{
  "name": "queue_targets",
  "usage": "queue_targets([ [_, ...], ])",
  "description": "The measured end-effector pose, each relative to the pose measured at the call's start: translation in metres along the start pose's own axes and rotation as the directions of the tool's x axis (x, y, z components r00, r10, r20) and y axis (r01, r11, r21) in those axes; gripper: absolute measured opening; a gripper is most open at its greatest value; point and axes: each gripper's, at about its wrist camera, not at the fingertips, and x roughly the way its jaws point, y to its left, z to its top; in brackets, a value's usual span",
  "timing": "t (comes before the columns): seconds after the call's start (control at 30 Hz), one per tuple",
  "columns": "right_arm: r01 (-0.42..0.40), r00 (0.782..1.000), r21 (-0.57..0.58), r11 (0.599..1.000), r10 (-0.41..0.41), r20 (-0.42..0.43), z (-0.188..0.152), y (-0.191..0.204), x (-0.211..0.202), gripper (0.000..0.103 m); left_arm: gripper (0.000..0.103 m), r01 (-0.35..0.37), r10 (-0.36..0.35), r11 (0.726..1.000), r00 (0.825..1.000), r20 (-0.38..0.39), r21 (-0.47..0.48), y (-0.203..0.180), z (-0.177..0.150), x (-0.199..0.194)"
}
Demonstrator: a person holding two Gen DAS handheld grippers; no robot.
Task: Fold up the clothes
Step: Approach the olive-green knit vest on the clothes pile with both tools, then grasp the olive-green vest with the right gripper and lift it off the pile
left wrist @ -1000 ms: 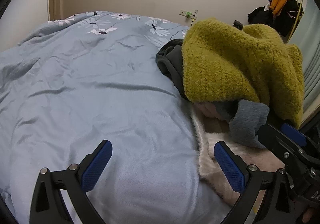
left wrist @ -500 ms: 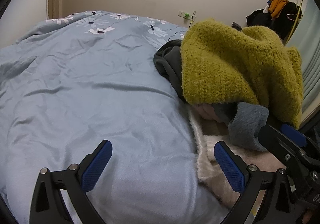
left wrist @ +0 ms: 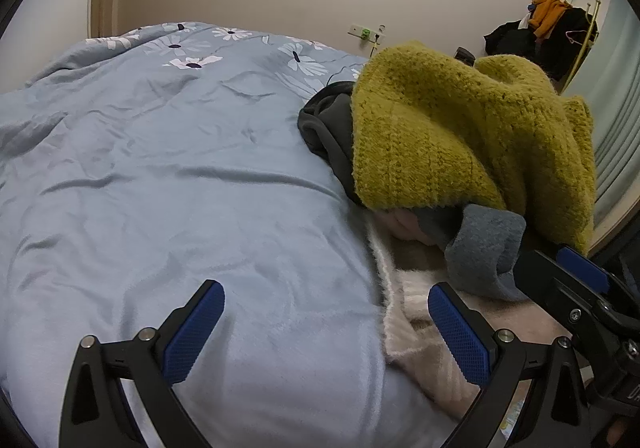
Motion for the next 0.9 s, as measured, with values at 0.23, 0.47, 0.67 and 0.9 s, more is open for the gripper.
queue_targets([
  [0.23,0.01,1.0,-0.016,1.0,-0.011,-0.002,0.0,0.004,0.001,0.103,0.103,0.015,-0.015,1.0,1.0,0.001,-0.002,0.002,-0.001,-0.001],
  [0.47,0.025,1.0,-0.033,0.999,-0.025,-0.002,0.002,0.006,-0.002,0.103,0.103,0.061,-0.061,0.998,0.998,-0.01,0.023,-0.009,0.002,0.001],
  [0.67,0.057,0.998,-0.038,0.998,-0.057,0.008,0.008,-0.005,-0.012,0.103,0.103,0.106,-0.106,0.994,0.994,-0.021,0.017,-0.015,0.008,0.004],
  [0.9,0.133,0.988,-0.07,0.989,-0.126,0.092,0.037,-0.022,-0.026,0.103,0.103,0.118,-0.119,0.993,0.992,-0.035,-0.018,-0.004,0.007,0.005],
])
